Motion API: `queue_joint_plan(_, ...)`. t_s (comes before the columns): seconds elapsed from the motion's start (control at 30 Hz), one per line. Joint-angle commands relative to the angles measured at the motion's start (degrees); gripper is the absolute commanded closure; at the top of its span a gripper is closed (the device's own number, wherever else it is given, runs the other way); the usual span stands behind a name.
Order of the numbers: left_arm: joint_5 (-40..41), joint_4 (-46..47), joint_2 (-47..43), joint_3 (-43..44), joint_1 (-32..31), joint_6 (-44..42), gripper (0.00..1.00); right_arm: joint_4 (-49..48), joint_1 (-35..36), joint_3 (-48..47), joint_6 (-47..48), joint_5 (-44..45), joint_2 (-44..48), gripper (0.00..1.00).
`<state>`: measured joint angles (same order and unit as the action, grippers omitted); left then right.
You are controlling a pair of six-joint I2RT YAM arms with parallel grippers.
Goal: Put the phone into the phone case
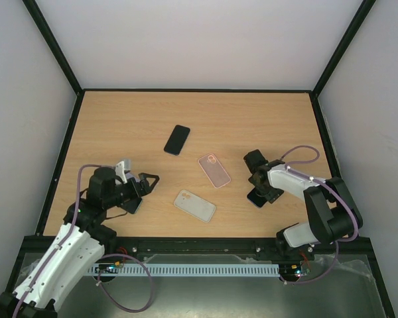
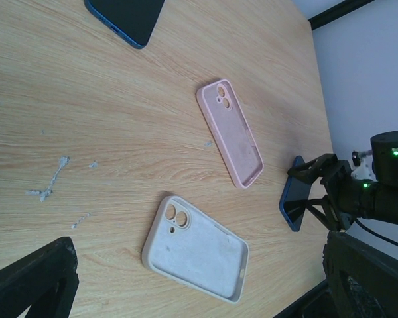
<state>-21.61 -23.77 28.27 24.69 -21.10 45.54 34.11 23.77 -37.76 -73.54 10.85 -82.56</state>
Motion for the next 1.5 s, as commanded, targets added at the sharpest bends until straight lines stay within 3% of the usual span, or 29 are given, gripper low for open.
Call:
queue_joint_plan(0.0,1.23,-0.74,1.45,1.66,-0.17,-0.39,0.01,-2.65,-0.21,2.51,1.14,-3.14,-1.65,0.20)
queue_joint_plan(0.27,0.29,1.25,2.36,0.61,-0.17,1.03,0.01,-6.98,-0.21,2.70,6.57,-4.31,-1.89,0.23)
queue_joint_plan(0.6,-1.18,0.66,6.34,2.06,-0.19,2.42,0.01,-16.55,0.62,2.69,22.56,-9.23,-2.74,0.26)
queue_joint_plan(1.07,-0.53,0.76,7.59,2.29,-0.25,2.72,0.01,-20.00,8.63,-4.30,31.95,-7.73,-11.87,0.25)
queue_joint_plan(1.47,-0.46,1.35,8.14,1.88,-0.41,2.36,0.01,-22.42,8.66,-4.73,39.35,-7.76,-4.45,0.27)
